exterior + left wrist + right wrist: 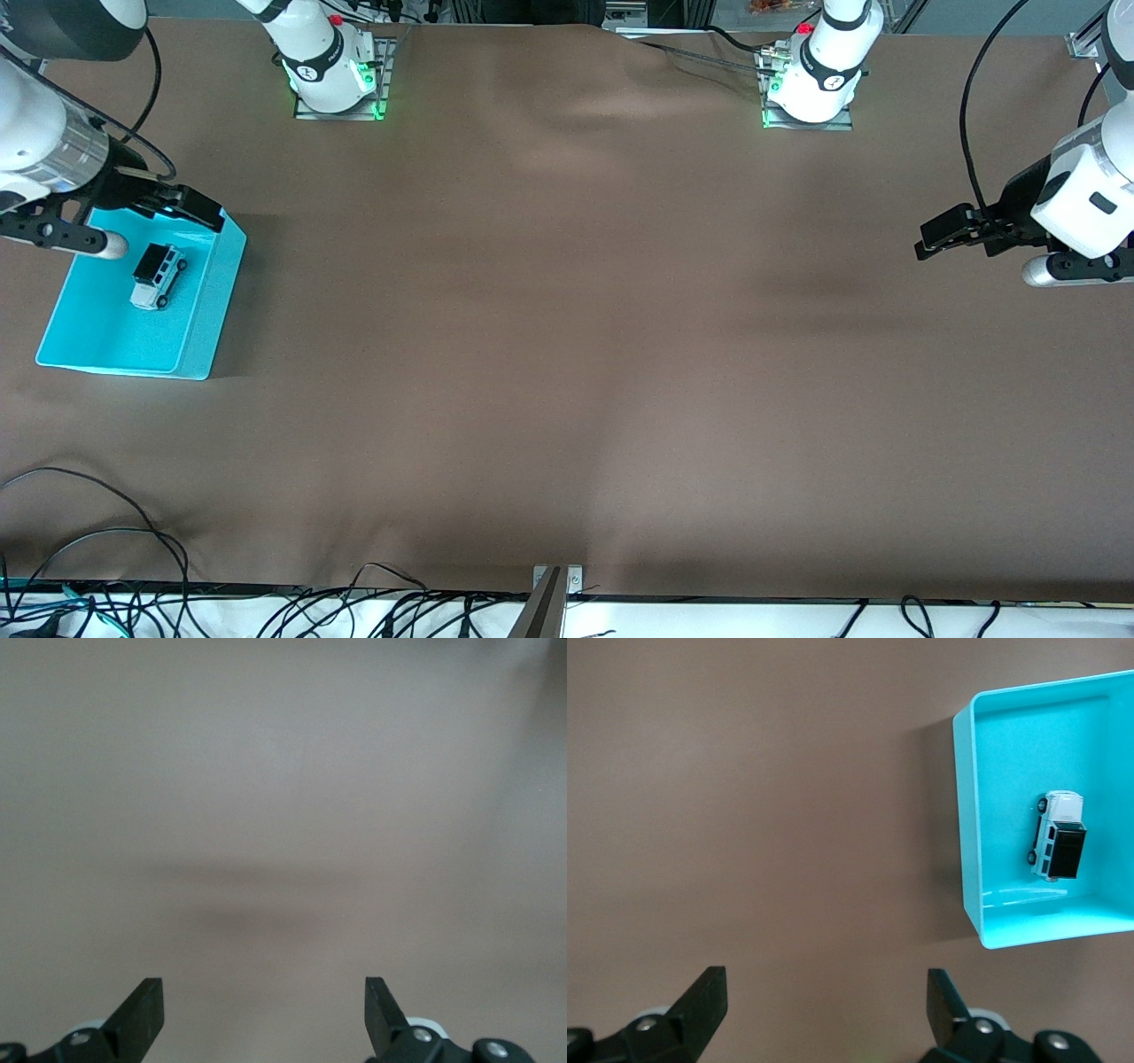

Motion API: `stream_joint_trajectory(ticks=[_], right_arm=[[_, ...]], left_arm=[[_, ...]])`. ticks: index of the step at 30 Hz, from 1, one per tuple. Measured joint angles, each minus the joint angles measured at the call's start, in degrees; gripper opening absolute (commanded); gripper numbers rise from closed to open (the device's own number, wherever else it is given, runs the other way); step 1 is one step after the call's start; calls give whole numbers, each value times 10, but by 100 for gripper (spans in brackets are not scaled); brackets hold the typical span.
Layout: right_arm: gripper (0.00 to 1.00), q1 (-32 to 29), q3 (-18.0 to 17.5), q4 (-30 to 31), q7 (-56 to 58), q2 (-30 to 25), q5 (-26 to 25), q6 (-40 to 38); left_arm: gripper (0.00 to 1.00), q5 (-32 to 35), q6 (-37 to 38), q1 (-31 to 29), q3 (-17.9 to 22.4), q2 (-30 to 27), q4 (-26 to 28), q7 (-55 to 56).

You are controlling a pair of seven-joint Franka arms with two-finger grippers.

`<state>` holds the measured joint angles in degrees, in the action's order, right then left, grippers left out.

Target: Wind and store white jeep toy

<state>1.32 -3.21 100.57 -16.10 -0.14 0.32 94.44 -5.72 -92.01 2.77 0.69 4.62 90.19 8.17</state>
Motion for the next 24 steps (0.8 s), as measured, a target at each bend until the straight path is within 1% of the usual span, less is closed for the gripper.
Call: stream_joint_trajectory(ticks=[7, 24], right_arm=[[100, 5, 1, -18, -5, 18, 0, 0], [100, 1, 11, -44, -5, 19, 0, 0]], left_arm=[[100, 0, 0, 0, 0, 0, 0, 0], [100, 0, 0, 0, 0, 0, 0, 0]])
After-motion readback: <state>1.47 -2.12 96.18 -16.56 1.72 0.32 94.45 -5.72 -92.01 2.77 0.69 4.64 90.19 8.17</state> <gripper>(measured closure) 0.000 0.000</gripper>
